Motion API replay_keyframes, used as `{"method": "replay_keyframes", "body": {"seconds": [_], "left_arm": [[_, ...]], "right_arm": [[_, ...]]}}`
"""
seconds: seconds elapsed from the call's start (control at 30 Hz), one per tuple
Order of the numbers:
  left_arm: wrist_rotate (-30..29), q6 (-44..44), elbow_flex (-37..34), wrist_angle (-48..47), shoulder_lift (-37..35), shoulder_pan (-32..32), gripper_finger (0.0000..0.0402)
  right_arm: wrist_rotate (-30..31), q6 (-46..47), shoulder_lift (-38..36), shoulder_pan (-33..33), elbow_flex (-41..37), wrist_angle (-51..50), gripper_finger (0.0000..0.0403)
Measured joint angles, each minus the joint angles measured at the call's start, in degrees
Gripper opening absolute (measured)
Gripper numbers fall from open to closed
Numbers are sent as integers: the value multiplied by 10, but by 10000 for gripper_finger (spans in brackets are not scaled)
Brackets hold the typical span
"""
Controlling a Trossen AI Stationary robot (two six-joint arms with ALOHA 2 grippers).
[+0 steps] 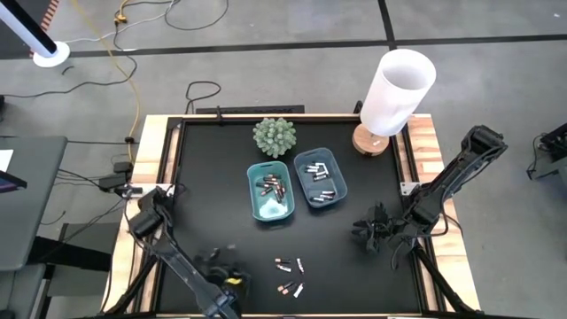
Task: Sort batteries
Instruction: Put the black battery into the green bin
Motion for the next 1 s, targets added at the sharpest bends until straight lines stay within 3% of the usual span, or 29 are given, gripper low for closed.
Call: {"method": "replay_keyframes", "body": {"seconds": [0.13, 0.3, 0.43, 0.57, 0.63, 0.8, 1.0], "left_arm": [[-135, 20, 21, -31, -53, 22, 37], [-245, 122, 20, -49, -133, 85, 37], [-265, 277, 20, -40, -191, 181, 37], [-257, 487, 20, 35, -206, 292, 37], [-224, 616, 19, 89, -207, 351, 37], [-3, 880, -46, 263, -205, 487, 37], [103, 952, -109, 281, -208, 581, 37]], "right_arm": [[0, -1, 0, -2, 0, 2, 150], [0, -5, 0, -17, 0, 7, 150], [1, -18, 0, -28, 0, 9, 150], [0, -32, 0, -33, 0, 6, 150], [1, -58, 0, -34, 0, 6, 150], [0, -75, 0, -33, 0, 5, 150], [0, -76, 13, -21, 0, 6, 150]]}}
